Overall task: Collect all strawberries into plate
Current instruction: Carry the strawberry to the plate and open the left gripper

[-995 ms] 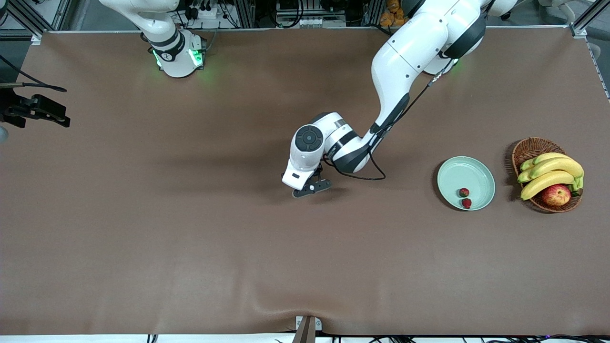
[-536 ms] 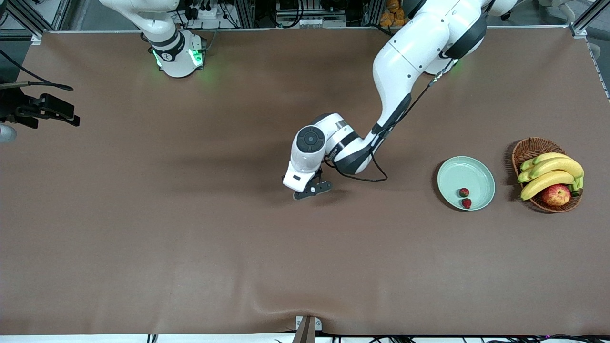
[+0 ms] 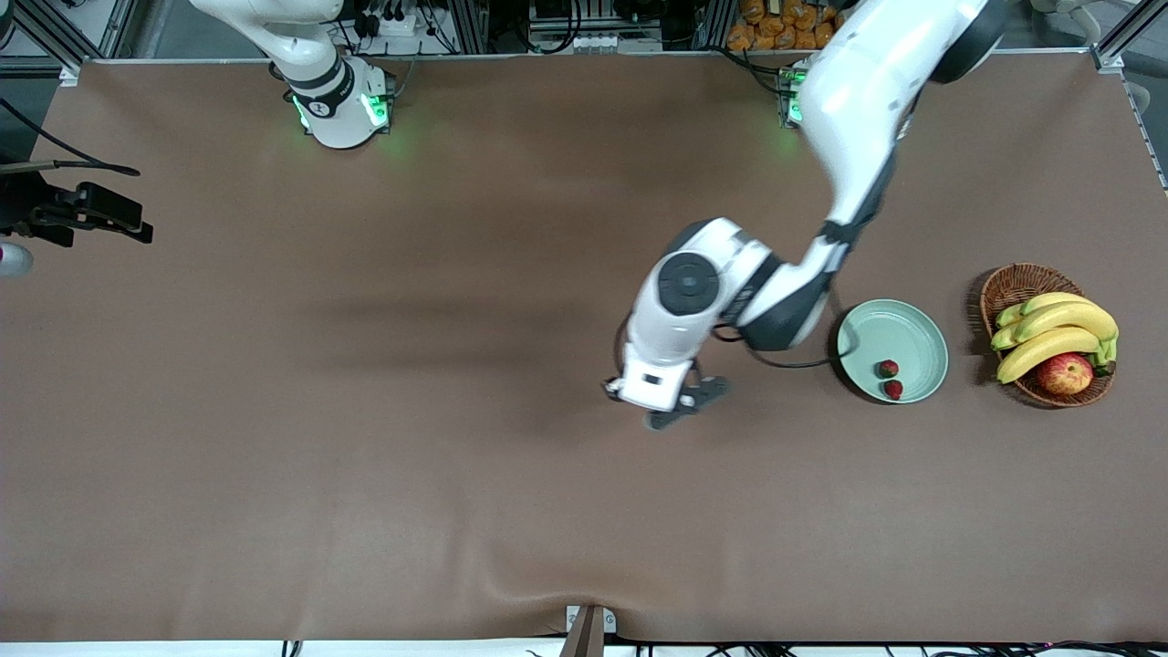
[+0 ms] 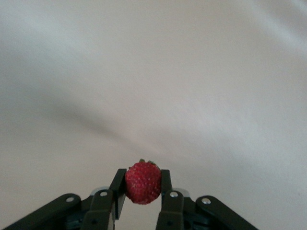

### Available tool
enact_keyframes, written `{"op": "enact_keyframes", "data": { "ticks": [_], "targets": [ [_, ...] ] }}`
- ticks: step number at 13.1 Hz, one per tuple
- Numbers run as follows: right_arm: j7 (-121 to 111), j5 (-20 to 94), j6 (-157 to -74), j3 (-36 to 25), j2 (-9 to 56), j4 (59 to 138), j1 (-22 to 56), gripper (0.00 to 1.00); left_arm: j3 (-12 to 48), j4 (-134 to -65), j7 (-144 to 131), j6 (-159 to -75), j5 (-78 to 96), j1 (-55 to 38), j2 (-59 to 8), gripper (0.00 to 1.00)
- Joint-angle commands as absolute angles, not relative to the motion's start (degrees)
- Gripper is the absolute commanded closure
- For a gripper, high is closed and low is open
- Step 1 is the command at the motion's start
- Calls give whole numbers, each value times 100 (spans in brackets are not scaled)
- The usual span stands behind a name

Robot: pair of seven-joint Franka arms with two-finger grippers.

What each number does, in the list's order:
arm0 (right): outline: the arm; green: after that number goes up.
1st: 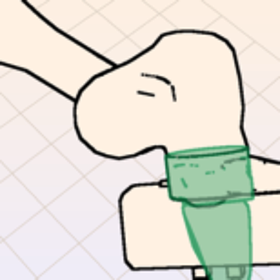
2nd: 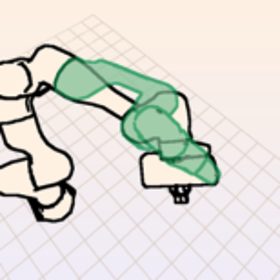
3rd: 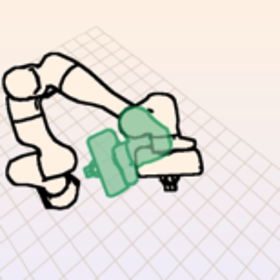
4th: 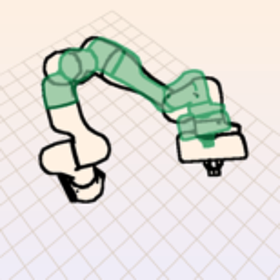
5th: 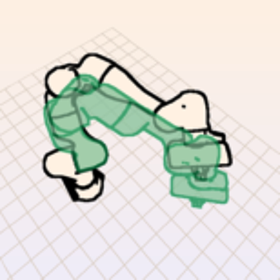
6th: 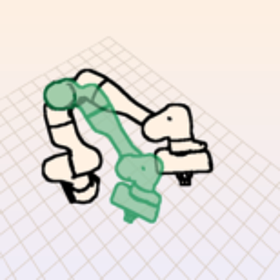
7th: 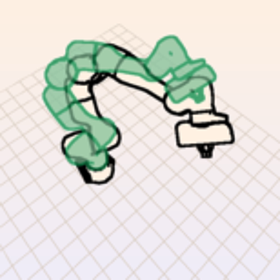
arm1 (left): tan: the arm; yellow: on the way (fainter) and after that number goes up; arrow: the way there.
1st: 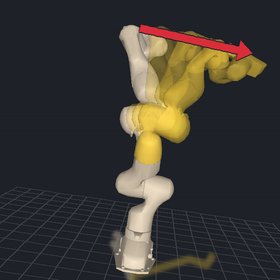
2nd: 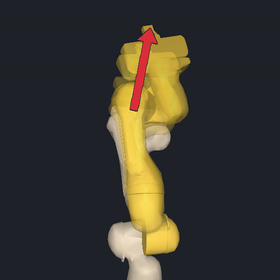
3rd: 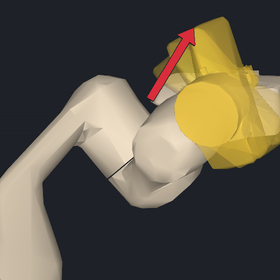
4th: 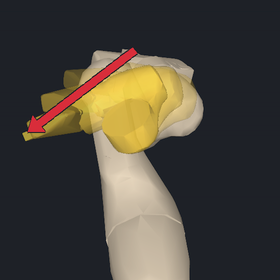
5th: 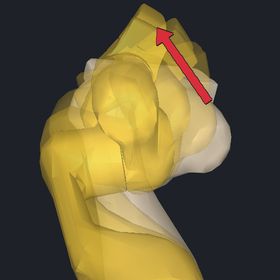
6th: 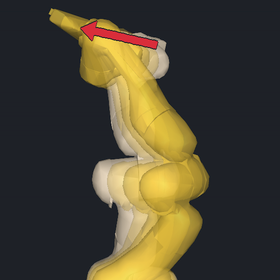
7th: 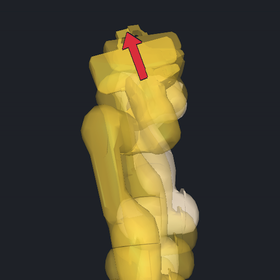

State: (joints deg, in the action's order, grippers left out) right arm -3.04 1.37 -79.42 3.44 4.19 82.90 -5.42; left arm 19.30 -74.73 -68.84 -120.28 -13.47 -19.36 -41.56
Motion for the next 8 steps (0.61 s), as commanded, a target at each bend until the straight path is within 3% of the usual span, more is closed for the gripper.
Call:
{"op": "enact_keyframes", "data": {
  "ticks": [1, 4, 8],
  "targets": [
    [-343, 123, -7954, 422, 448, 8253, -747, 0, 1978, -8146, -6471, -11647, -1362, -1443, -3447, 100],
    [-334, 123, -7954, 422, 448, 8253, -747, 0, 1986, -8568, -5794, -11049, -1354, -855, -3042, 100],
    [-325, 79, -7989, 422, 466, 8244, -826, 0, 1986, -9122, -5091, -10951, -1354, -90, -2690, 100]
  ]
}}
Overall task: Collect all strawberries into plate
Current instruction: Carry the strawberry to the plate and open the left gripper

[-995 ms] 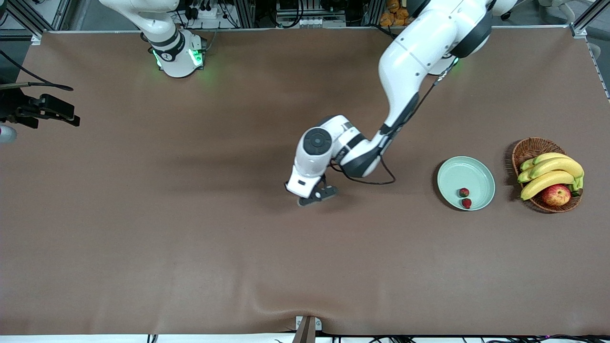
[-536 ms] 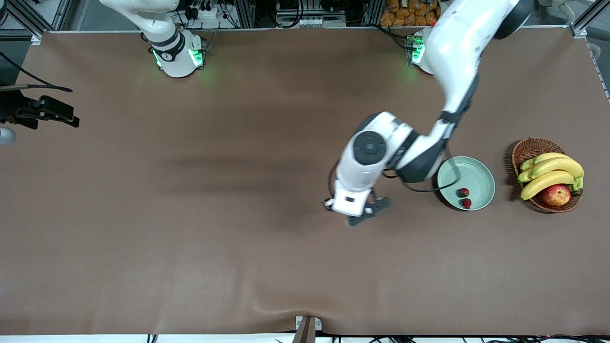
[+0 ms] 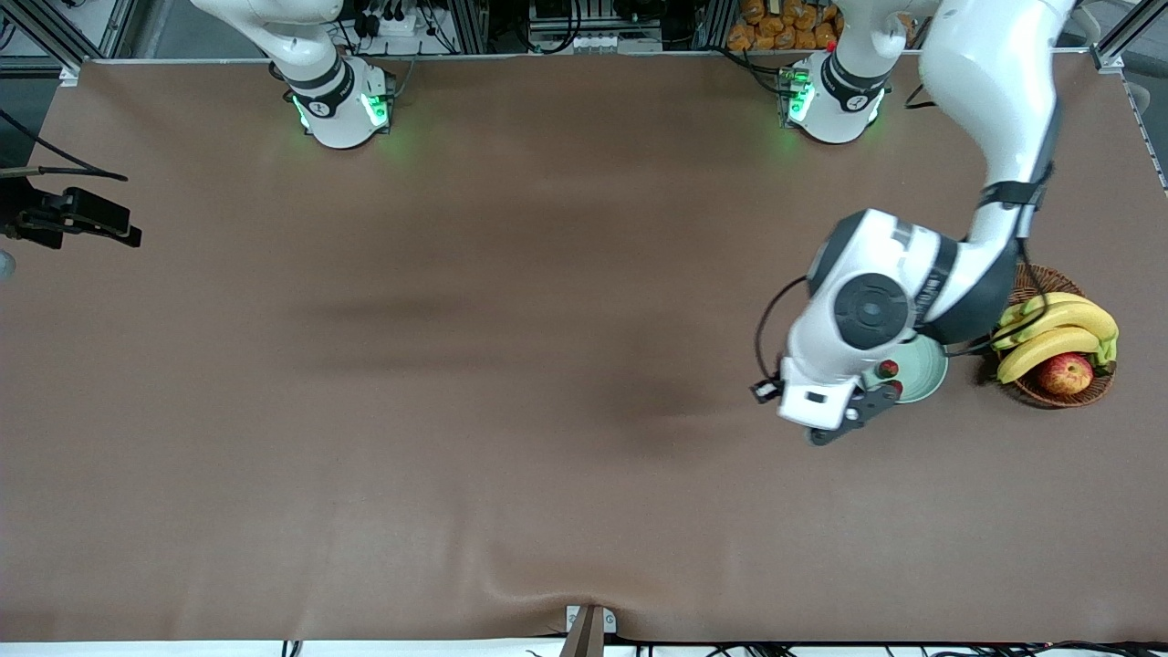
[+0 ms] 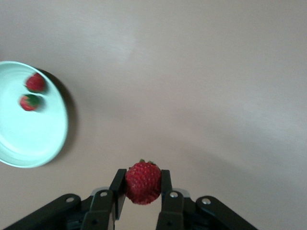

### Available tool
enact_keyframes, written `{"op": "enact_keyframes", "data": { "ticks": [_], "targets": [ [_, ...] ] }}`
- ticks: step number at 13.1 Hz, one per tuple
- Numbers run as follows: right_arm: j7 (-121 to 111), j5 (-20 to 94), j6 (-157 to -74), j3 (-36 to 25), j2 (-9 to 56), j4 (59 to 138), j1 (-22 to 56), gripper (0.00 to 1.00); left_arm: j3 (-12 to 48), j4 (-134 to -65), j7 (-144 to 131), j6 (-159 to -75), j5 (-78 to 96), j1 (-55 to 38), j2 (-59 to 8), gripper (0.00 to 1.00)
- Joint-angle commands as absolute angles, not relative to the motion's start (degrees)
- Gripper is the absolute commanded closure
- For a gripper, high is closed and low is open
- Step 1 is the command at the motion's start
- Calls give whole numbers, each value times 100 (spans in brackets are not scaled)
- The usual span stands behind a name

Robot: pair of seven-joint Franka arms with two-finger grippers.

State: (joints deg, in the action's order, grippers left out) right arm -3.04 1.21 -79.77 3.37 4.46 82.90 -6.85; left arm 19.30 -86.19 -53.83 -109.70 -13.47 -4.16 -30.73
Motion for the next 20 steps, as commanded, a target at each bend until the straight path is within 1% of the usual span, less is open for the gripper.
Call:
{"op": "enact_keyframes", "data": {
  "ticks": [1, 5, 8, 11, 14, 18, 19, 20],
  "targets": [
    [-325, 70, -7989, 422, 466, 8227, -835, 0, 1995, -9254, -4871, -10951, -1354, 95, -2620, 100],
    [-325, 97, -8095, 431, 483, 8226, -967, 0, 2188, -9650, -4028, -10951, -1345, 982, -2514, 100],
    [-334, 79, -8139, 431, 527, 8218, -984, 0, 2583, -9992, -3395, -10951, -1327, 1773, -2549, 100],
    [-325, 79, -8139, 431, 554, 8218, -1028, 0, 2584, -10247, -3165, -11021, -1336, 1942, -2584, 100],
    [-325, 70, -8147, 431, 562, 8218, -993, 0, 2584, -10520, -2691, -11494, -1345, 2223, -2768, 100],
    [-325, 70, -8235, 431, 571, 8227, -976, 0, 2566, -10862, -2646, -12074, -1415, 2241, -2997, 100],
    [-325, 79, -8357, 431, 571, 8227, -984, 0, 2558, -11002, -2637, -12259, -1424, 2293, -2988, 81],
    [-325, 79, -8367, 431, 571, 8227, -976, 0, 2558, -11004, -2628, -12261, -1433, 2346, -2980, 17]
  ]
}}
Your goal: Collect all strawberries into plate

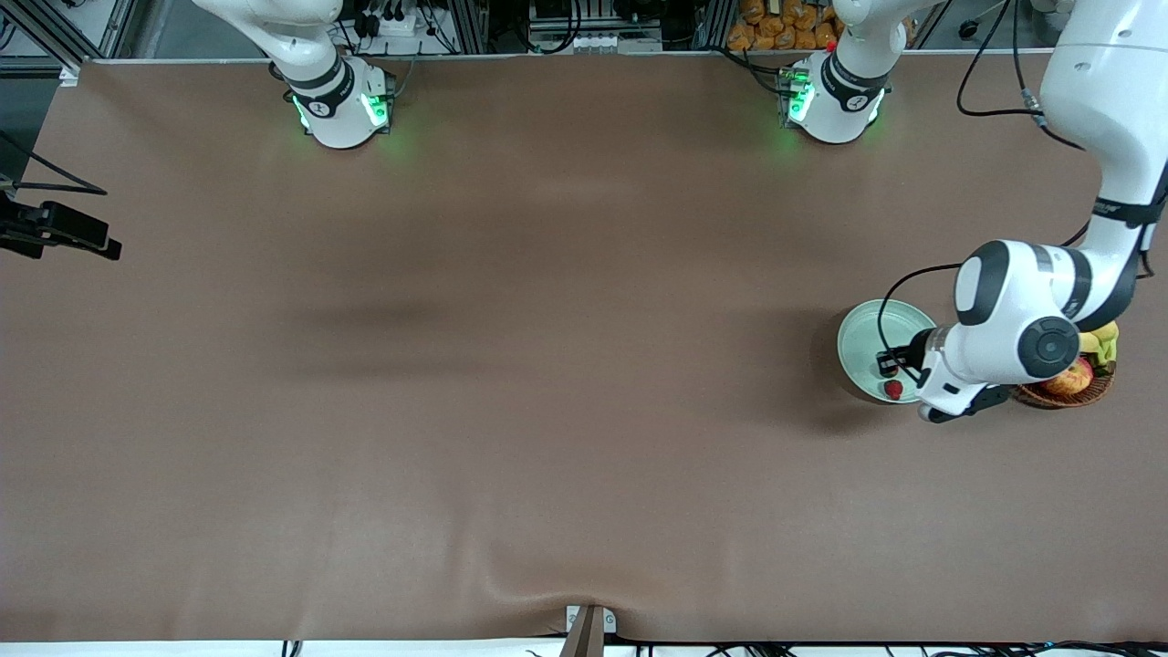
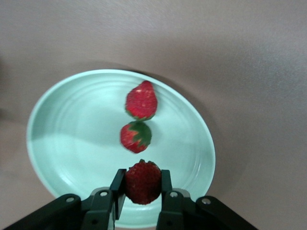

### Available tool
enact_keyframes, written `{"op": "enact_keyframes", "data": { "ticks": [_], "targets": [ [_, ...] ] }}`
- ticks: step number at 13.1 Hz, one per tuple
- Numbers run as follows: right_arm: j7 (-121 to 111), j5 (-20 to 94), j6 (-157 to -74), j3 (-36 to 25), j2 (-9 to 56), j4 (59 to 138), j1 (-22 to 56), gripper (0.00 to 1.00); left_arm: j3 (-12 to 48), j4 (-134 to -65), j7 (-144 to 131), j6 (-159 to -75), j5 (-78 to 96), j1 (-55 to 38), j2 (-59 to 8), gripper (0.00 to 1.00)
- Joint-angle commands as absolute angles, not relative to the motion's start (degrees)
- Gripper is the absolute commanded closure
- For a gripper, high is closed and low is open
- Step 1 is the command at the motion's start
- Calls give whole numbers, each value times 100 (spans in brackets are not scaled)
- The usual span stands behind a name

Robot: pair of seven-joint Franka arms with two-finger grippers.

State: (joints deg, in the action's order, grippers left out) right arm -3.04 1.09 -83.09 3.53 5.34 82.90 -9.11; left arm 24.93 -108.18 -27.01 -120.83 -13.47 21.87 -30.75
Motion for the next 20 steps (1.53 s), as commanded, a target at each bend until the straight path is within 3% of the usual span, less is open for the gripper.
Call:
{"op": "enact_keyframes", "data": {
  "ticks": [1, 5, 13, 20],
  "targets": [
    [-334, 79, -8358, 431, 563, 8227, -976, 0, 2566, -10995, -2611, -12243, -1424, 2347, -2919, 0],
    [-360, 79, -8350, 431, 563, 8227, -1011, 0, 2697, -10636, -2628, -11604, -1398, 2329, -2366, 0],
    [-378, 35, -8271, 448, 501, 8227, -949, 0, 3269, -8651, -2610, -9591, -1327, 2329, -1399, 0],
    [-343, -35, -7981, 492, 466, 8227, -932, 0, 3419, -8121, -2610, -8877, -993, 2329, -643, 0]
  ]
}}
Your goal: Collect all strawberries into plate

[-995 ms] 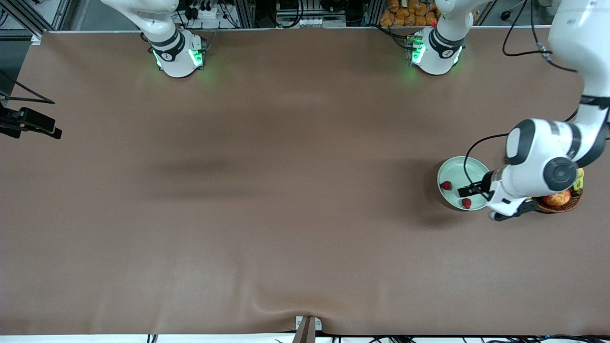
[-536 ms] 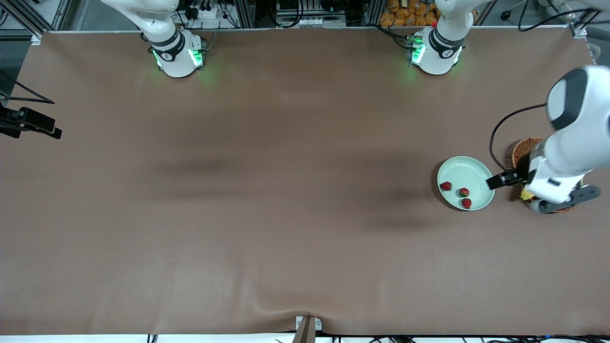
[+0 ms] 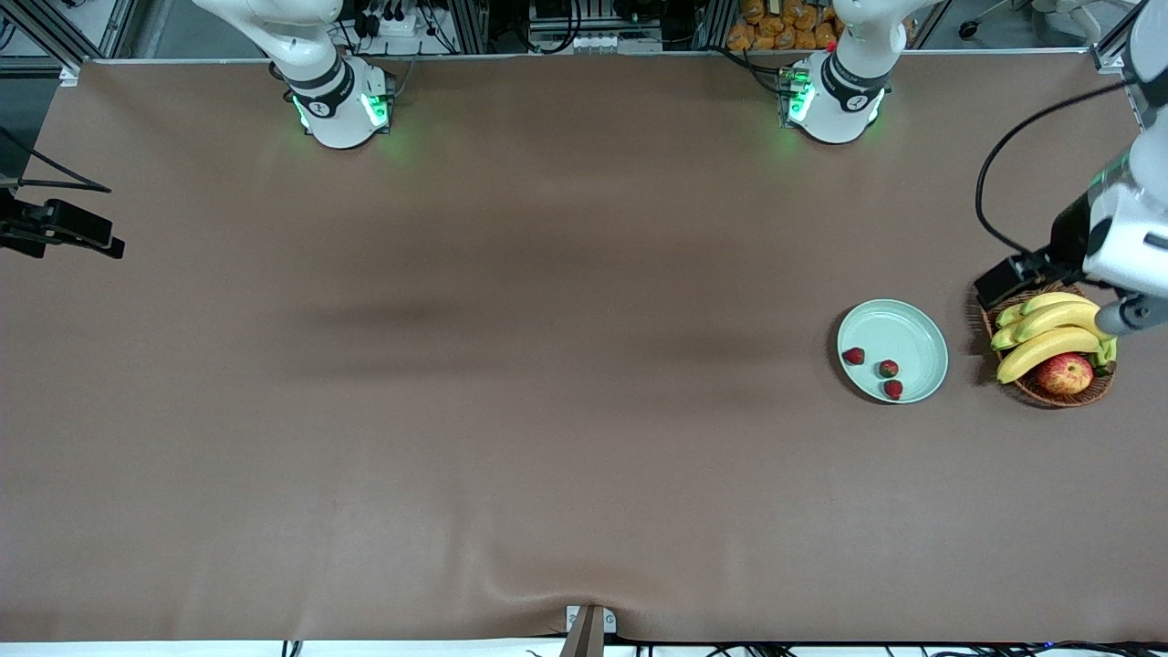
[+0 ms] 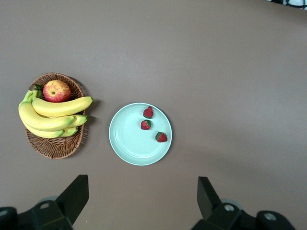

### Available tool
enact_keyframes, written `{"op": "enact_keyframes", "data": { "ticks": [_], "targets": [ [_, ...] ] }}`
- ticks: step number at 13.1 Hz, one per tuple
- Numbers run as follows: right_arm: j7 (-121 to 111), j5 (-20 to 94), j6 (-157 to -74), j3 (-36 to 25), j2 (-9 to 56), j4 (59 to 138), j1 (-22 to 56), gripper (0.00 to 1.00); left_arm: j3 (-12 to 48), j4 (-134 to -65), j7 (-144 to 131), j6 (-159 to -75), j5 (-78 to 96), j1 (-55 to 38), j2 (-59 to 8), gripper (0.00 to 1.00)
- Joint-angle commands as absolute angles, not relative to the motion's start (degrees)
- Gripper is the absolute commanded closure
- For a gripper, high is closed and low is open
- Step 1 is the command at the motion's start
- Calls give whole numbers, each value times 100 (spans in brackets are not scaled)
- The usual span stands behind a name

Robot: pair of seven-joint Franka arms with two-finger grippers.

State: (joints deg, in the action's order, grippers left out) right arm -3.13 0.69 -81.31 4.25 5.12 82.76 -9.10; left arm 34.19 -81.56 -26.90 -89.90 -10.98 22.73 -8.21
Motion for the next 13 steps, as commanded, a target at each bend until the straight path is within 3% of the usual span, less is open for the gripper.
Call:
{"op": "enact_keyframes", "data": {
  "ticks": [1, 3, 6, 10, 13],
  "targets": [
    [-343, -35, -7980, 492, 466, 8227, -888, 0, 3402, -8112, -2558, -8877, -941, 2329, -581, 0],
    [-343, -35, -7972, 483, 466, 8227, -879, 0, 3009, -8138, -2121, -8833, -609, 2207, -274, 0],
    [-343, -53, -7980, 422, 378, 8270, -713, 0, 1796, -8147, -1523, -8596, -159, 1286, -229, 0],
    [-334, -176, -7989, -183, 369, 8271, -98, 0, 1153, -8182, -1380, -8289, -132, 573, -115, 0],
    [-334, -167, -8007, -193, 387, 8271, -114, 0, 791, -8296, -1354, -8139, 228, 238, 0, 0]
  ]
}}
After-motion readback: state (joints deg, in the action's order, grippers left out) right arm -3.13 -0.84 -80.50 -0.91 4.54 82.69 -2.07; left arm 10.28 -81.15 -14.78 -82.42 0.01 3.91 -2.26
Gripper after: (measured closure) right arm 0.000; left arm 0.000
